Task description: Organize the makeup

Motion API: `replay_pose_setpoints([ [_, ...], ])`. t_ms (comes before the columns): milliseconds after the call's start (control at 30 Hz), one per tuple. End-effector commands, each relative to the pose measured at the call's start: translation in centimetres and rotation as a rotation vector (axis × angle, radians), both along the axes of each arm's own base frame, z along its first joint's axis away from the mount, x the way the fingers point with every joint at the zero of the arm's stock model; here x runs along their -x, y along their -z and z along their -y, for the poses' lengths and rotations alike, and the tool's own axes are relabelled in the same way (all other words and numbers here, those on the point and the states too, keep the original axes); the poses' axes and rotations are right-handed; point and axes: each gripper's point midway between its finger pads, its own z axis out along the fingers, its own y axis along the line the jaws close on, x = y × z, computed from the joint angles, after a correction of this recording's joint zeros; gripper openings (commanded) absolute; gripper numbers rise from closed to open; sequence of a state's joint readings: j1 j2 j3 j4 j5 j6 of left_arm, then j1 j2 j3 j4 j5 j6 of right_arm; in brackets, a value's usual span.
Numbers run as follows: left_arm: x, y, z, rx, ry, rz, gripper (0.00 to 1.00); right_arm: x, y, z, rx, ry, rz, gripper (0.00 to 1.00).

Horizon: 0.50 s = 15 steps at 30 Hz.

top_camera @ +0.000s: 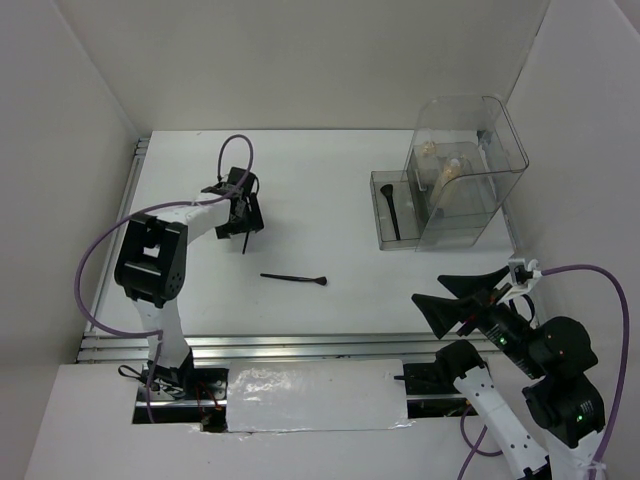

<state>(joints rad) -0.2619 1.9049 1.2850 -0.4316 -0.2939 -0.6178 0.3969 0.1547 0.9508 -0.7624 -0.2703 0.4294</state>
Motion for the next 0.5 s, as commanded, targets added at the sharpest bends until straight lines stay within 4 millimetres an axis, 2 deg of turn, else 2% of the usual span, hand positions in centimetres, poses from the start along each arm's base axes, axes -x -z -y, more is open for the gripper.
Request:
replay_pose_setpoints([
  [0, -1.9, -0.2, 1.4, 0.033, 0.056, 0.050, 0.82, -0.1, -0.9, -0.3, -0.006, -0.018, 0.038, 0.99],
  [33, -1.9, 0.1, 1.5, 0.037, 0.060, 0.047, 0.80, -0.2, -0.9, -0.3, -0.005, -0.015, 0.038, 0.99],
  [167, -1.5, 1.2, 1.5, 0.043, 0.054, 0.030, 0.45, -0.3, -0.9, -0.3, -0.003, -0.012, 0.037, 0.99],
  [233, -1.4, 1.5, 1.4, 0.037, 0.051, 0.021, 0.40, -0.4, -0.9, -0.4, -0.005, -0.015, 0.038, 0.99],
  [333, -1.6, 1.8, 1.4, 0.022, 0.057, 0.006, 0.38, -0.5, -0.9, -0.5, -0.007, -0.018, 0.036, 0.99],
  [400, -1.4, 2.4, 1.6, 0.003, 0.068, -0.020, 0.28, -0.5, -0.7, -0.5, -0.009, -0.017, 0.033, 0.99],
  [467, -1.2, 2.7, 1.9, -0.038, 0.084, -0.043, 0.12, -0.7, -0.5, -0.5, -0.008, -0.014, 0.027, 0.99],
])
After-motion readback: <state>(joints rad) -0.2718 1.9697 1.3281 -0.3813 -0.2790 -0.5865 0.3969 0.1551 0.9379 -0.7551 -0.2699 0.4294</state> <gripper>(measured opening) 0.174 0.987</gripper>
